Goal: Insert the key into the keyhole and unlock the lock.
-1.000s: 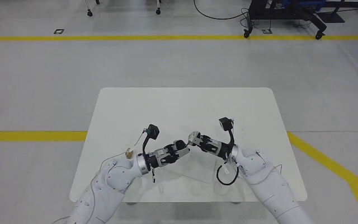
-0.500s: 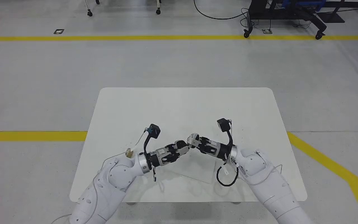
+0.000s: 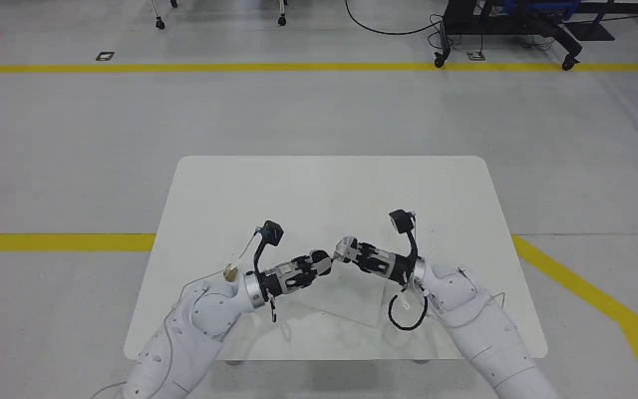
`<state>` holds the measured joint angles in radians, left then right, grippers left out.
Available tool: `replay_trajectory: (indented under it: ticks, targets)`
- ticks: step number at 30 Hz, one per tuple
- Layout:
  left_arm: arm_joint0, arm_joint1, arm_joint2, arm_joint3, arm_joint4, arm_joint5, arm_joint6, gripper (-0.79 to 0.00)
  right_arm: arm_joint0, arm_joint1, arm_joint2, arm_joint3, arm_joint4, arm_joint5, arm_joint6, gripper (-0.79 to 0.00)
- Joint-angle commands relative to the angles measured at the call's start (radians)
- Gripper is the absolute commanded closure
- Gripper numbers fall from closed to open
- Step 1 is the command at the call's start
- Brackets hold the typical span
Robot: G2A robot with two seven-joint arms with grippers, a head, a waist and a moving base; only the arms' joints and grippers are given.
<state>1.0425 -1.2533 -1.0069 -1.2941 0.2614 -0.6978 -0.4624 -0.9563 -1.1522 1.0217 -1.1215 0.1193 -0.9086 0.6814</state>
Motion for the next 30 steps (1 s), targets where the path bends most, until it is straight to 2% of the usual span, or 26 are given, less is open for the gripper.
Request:
replay_trajectory:
  ticks: [1,5,8,13,15,17,27,30]
  targets:
    - [0.004,0.004,-0.013,-0.007,0.007,-0.010,-0.002,0.000,0.005,0.002,0.004,0.009,0.017,-0.003,0.018,-0.314]
    - [0.018,0.016,-0.043,-0.030,0.020,-0.035,-0.024,0.000,0.010,0.008,0.012,0.021,0.060,-0.012,0.060,-0.351]
    - [0.025,0.027,-0.062,-0.051,0.020,-0.056,-0.082,0.000,0.017,0.015,0.012,0.025,0.095,-0.009,0.142,-0.413]
    - [0.018,0.046,-0.078,-0.080,-0.025,-0.071,-0.245,0.000,0.040,0.029,-0.002,0.036,0.152,0.030,0.260,-0.360]
    - [0.013,0.052,-0.075,-0.089,-0.032,-0.063,-0.296,0.000,0.047,0.033,-0.020,0.029,0.143,0.047,0.277,-0.268]
    - [0.007,0.054,-0.064,-0.094,-0.034,-0.052,-0.335,0.000,0.051,0.037,-0.041,0.019,0.135,0.054,0.284,-0.259]
    - [-0.014,0.054,-0.022,-0.083,-0.007,-0.014,-0.340,0.000,0.071,0.063,-0.124,-0.010,0.138,0.065,0.295,-0.305]
    - [-0.018,0.056,-0.024,-0.082,0.007,-0.002,-0.335,0.000,0.077,0.074,-0.144,-0.017,0.147,0.065,0.295,-0.289]
